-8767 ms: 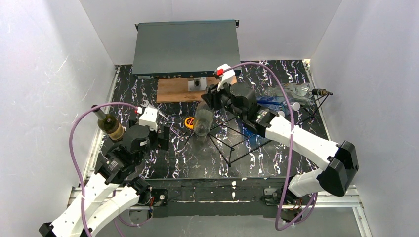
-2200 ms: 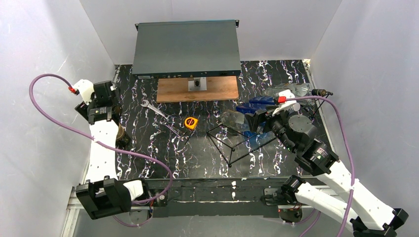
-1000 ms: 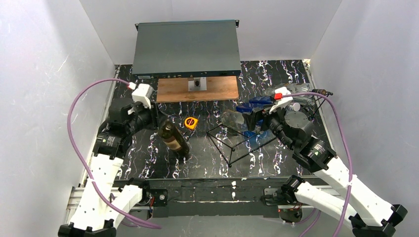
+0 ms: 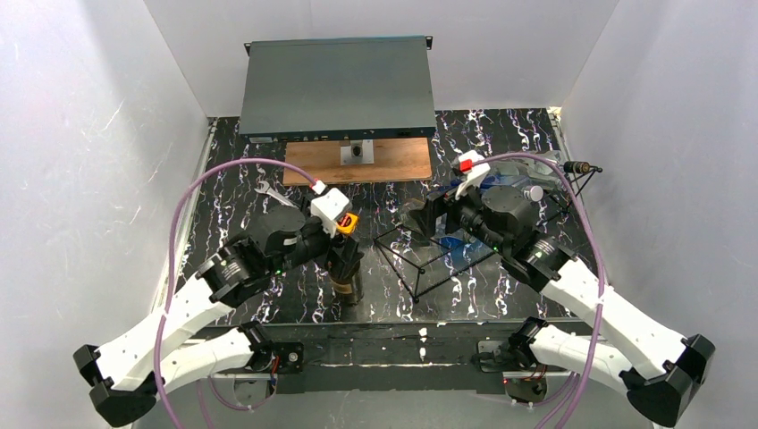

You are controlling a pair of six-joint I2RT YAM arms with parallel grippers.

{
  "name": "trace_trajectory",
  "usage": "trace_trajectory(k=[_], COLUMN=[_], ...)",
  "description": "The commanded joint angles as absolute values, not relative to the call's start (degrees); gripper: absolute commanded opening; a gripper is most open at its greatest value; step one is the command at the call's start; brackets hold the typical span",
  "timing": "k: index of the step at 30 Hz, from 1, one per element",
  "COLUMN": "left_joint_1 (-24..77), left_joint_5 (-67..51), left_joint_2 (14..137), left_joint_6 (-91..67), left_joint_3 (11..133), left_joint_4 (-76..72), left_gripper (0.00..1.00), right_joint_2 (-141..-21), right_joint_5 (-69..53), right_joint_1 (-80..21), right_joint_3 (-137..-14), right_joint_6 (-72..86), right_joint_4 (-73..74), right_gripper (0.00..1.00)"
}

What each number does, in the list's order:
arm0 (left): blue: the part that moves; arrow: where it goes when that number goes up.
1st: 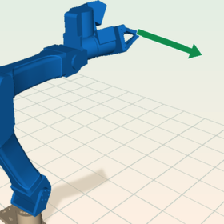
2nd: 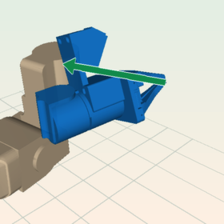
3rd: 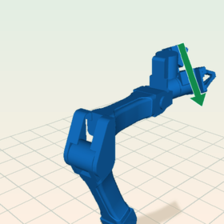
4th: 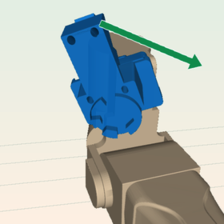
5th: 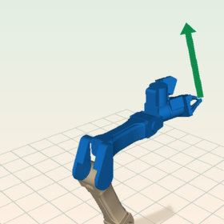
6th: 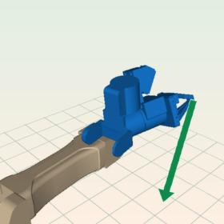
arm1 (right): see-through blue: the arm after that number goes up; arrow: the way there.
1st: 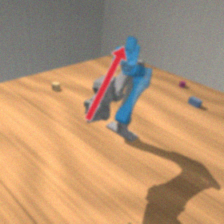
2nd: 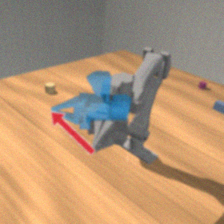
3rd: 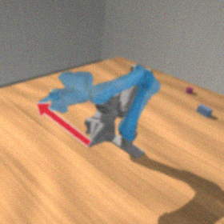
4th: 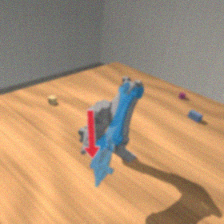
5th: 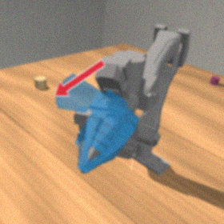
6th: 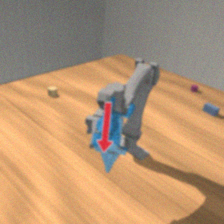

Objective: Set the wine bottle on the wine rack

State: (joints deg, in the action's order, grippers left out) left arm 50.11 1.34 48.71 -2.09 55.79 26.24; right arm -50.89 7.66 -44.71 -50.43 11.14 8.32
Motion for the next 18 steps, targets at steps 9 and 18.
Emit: trace_trajectory(k=[9,18], left_joint_1=[50.45,50.40], left_joint_5=[19.00,35.23], left_joint_2=[40.10,27.52], left_joint_6=[-5.54,-6.79], left_joint_3=[66.31,63.26], left_joint_4=[34.17,37.00], left_gripper=[0.98,0.98], right_joint_2=[-60.94,-64.31], right_joint_5=[-6.15,-9.29], right_joint_1=[-51.67,-61.67], right_joint_3=[-59.88,-61.82], right_joint_6=[10.05,5.62], right_joint_4=[0.53,-2.58], right_gripper=[0.98,0.98])
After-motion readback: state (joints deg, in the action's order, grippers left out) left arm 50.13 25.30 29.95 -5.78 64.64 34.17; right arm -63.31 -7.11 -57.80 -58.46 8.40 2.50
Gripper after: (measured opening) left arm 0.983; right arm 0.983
